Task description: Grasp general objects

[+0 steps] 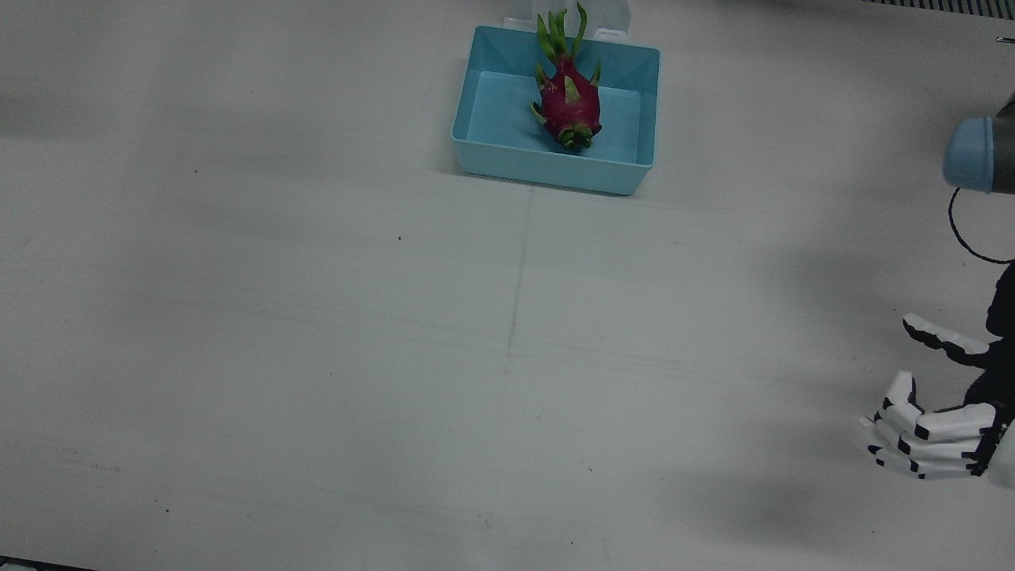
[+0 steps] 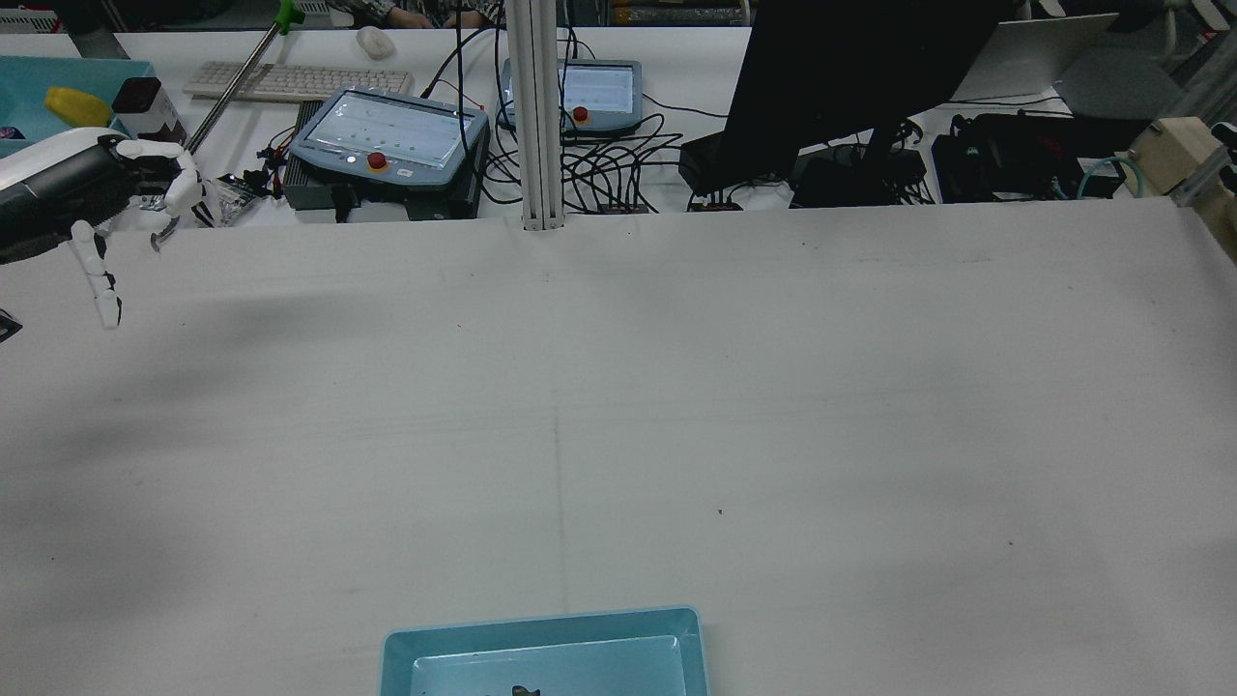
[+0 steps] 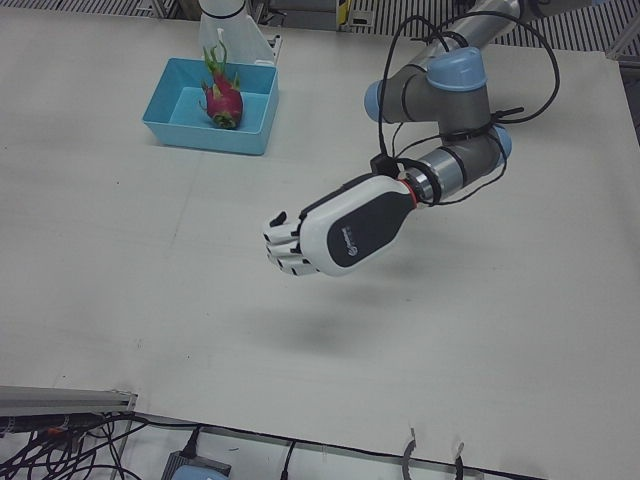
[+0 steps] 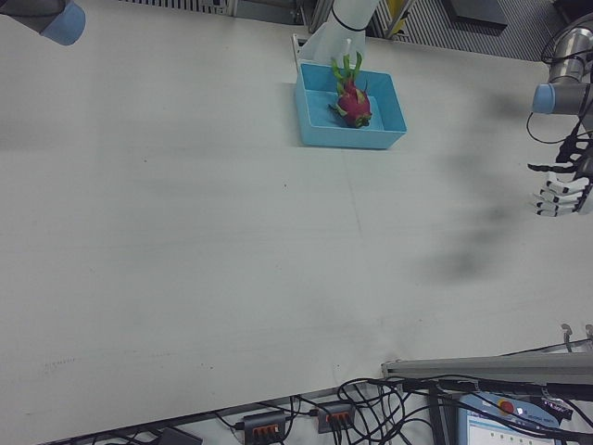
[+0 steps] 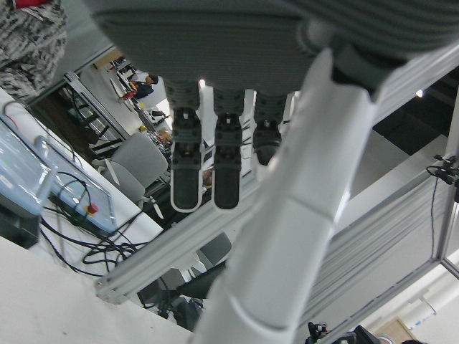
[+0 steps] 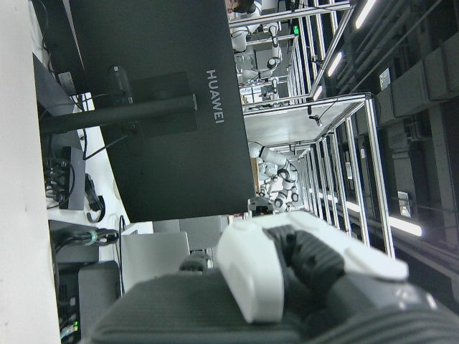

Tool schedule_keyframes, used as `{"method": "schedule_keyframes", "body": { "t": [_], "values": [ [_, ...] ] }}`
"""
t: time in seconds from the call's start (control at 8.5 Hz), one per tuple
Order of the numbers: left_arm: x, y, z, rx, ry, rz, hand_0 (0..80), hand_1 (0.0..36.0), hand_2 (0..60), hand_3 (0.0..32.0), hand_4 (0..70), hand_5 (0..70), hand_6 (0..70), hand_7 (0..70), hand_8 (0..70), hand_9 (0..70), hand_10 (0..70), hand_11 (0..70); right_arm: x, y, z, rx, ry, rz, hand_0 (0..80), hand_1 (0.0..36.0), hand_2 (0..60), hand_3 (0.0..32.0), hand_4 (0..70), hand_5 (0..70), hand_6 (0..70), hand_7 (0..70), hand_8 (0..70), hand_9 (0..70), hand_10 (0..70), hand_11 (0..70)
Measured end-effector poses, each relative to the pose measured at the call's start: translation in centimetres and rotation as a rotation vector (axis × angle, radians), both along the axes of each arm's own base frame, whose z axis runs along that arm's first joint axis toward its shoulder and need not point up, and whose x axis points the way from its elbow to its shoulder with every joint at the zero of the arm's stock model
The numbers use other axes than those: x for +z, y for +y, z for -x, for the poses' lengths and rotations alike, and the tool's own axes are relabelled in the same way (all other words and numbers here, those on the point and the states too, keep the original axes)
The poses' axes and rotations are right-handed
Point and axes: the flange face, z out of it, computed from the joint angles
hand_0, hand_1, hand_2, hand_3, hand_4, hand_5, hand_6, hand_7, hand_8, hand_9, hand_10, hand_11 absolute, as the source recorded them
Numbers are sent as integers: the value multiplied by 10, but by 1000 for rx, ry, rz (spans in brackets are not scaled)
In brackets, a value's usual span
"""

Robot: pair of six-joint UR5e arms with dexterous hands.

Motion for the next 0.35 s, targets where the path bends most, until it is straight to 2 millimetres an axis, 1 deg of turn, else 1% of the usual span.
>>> {"method": "schedule_keyframes", "body": {
  "t": [0.12,0.24,0.35],
  "values": [
    [42,-13,13,-28,-25,46,800,360,600,0,219,700,448,634,365,362,205,337,0,0,0,0,0,0,0,0,0,0,0,0,0,0,0,0,0,0],
    [77,-20,27,-55,-43,77,800,360,600,0,208,700,430,627,348,345,202,332,1,0,0,0,0,0,0,0,0,0,0,0,0,0,0,0,0,0],
    [102,-23,41,-81,-55,96,800,360,600,0,200,700,414,629,334,333,202,332,1,0,0,-1,-1,0,0,0,0,0,0,0,0,0,0,0,0,0]
  ]
}}
